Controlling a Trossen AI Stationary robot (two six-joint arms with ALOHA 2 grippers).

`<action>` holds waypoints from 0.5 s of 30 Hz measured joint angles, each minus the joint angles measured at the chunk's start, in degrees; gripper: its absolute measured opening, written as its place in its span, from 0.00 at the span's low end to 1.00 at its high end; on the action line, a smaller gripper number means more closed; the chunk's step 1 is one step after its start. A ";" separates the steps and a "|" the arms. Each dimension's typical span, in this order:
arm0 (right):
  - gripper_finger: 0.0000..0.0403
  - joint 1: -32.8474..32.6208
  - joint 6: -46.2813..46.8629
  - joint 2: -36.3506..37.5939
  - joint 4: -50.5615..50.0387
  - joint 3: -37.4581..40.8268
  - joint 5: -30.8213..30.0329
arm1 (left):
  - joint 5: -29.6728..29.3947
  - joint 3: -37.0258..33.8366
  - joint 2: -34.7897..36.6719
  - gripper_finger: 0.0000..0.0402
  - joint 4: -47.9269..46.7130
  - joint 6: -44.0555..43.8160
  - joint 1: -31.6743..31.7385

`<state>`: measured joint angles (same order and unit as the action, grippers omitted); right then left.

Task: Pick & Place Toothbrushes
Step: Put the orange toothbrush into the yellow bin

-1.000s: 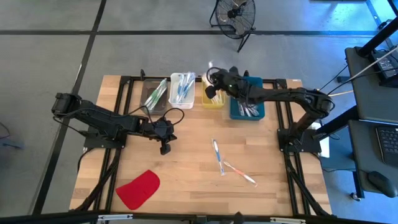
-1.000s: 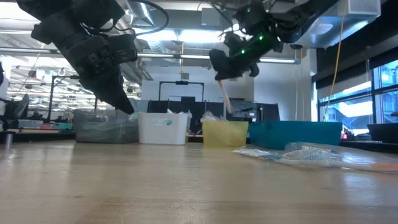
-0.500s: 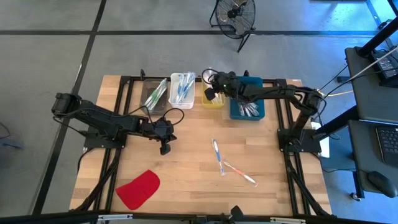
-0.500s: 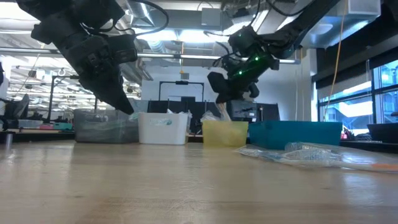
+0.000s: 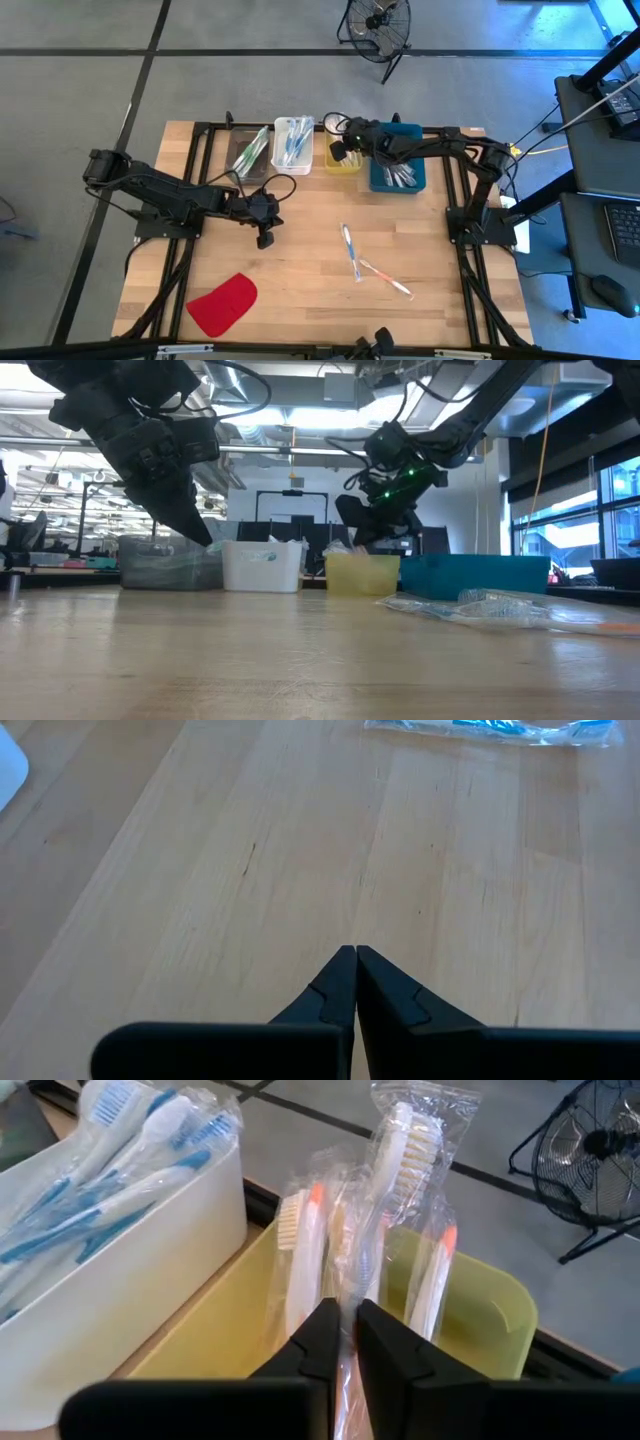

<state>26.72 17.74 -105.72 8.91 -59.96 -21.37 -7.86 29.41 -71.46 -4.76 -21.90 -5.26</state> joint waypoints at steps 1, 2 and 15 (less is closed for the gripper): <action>0.08 0.08 0.24 -0.14 0.02 0.00 0.00 | 0.00 0.00 0.00 0.01 0.00 -0.01 0.00; 0.08 0.08 0.72 -0.25 0.04 0.00 -0.02 | 0.00 0.00 0.02 0.01 -0.01 0.01 0.00; 0.11 0.15 1.37 -0.48 0.00 0.00 -0.02 | 0.00 0.00 0.01 0.01 -0.24 0.03 0.00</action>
<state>26.87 19.11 -106.19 8.91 -59.96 -21.39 -7.86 29.41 -71.45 -5.00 -21.87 -5.26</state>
